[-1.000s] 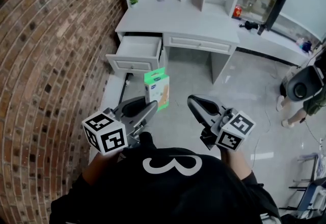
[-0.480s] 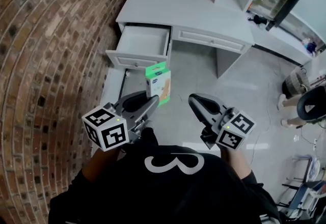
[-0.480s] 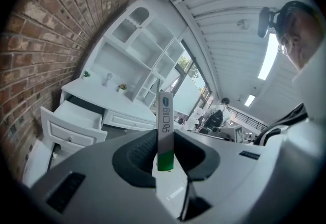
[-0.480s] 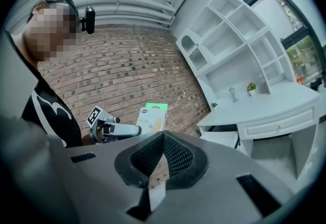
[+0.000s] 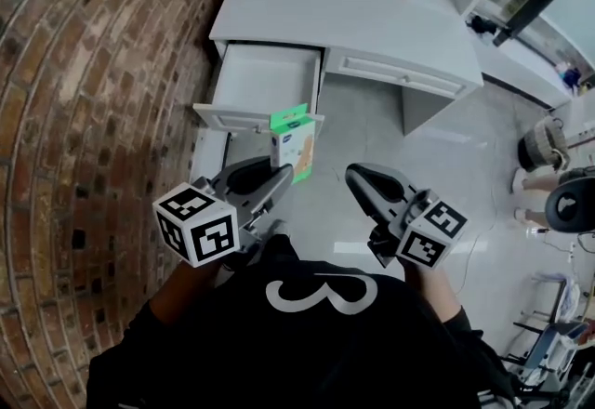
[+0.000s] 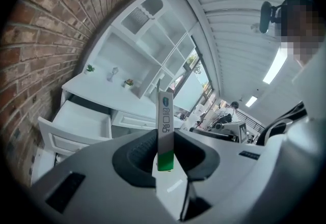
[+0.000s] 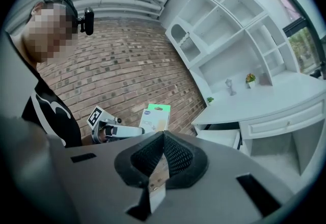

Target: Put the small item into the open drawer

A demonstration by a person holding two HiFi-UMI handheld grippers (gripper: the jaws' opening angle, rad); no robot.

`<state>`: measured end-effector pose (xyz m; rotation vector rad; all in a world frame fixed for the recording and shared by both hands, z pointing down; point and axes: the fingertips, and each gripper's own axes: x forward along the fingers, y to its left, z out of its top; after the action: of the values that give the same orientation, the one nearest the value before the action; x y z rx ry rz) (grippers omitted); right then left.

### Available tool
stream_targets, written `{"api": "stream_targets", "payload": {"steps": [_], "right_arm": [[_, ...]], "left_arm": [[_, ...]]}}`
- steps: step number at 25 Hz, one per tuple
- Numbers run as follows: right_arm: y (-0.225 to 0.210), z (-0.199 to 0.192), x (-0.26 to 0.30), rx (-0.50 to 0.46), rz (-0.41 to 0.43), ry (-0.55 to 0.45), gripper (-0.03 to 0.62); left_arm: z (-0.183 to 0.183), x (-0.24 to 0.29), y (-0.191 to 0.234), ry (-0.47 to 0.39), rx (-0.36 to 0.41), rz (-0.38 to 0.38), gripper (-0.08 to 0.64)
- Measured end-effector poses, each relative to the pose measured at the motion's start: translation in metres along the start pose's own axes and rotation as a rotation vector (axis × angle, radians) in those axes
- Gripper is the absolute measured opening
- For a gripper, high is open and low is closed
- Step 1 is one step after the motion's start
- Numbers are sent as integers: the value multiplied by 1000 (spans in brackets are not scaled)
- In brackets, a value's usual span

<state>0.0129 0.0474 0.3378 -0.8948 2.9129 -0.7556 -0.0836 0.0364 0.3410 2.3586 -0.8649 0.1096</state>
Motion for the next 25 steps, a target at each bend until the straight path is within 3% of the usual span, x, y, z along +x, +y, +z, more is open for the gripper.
{"api": "stream_targets", "payload": {"steps": [12, 25], "right_arm": [[-38, 6, 81, 43, -84, -8, 9], [-66, 8, 89, 55, -132, -21, 10]], "left_arm": [[18, 18, 105, 94, -16, -1, 95], [30, 67, 145, 179, 55, -1, 95]]}}
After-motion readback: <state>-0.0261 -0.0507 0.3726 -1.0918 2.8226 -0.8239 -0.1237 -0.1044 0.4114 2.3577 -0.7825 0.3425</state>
